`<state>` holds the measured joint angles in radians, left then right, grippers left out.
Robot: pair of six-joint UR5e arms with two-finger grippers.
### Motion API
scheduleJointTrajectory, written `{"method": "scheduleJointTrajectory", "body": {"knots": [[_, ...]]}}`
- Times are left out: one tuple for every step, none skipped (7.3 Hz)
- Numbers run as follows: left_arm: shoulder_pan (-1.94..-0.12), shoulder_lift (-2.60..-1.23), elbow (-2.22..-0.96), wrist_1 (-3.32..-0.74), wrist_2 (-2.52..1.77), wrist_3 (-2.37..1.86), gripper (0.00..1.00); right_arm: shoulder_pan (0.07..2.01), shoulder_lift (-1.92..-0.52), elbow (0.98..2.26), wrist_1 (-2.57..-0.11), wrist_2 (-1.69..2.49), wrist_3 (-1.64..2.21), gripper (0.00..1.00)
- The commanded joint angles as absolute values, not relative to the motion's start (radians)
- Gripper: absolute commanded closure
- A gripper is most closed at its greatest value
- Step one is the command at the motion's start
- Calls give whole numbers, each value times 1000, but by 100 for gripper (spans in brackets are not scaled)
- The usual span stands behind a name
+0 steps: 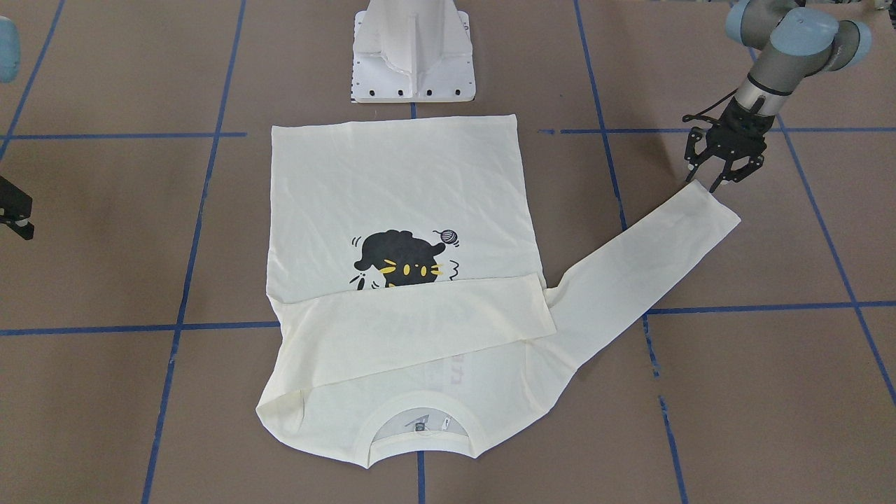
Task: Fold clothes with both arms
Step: 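Lower the left gripper and grasp the cuff of the other sleeve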
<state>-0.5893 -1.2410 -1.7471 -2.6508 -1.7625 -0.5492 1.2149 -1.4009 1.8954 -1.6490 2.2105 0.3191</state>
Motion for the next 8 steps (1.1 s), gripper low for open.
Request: {"method": "scheduleJointTrajectory", "body": {"knots": [[-589, -1241, -1746, -2649, -1763, -549, 51, 1215, -1402, 1894, -1649, 2210, 319, 0], [-589, -1241, -1746, -2649, -1763, -549, 51, 1215, -1402, 1894, -1649, 2210, 319, 0], [-589, -1243, -1746, -2649, -1763, -549, 52, 1215, -1402, 1896, -1649, 2210, 319, 0], [-588, -1244, -1746, -2649, -1763, -549, 60, 1215, -1402, 1894, -1649, 2210, 319, 0], [-586, -1246, -1746, -2649, -1763, -551, 72, 1215, -1402, 1896, -1649, 2210, 319, 0], [-586, -1246, -1746, -2649, -1761, -551, 82, 1215, -1402, 1896, -1649, 2210, 319, 0], [-586, -1246, -1746, -2649, -1761, -549, 95, 1215, -1402, 1896, -1649, 2210, 319, 0], [-586, -1247, -1746, -2652, -1759, -549, 100, 1215, -1402, 1896, -1649, 2210, 319, 0]]}}
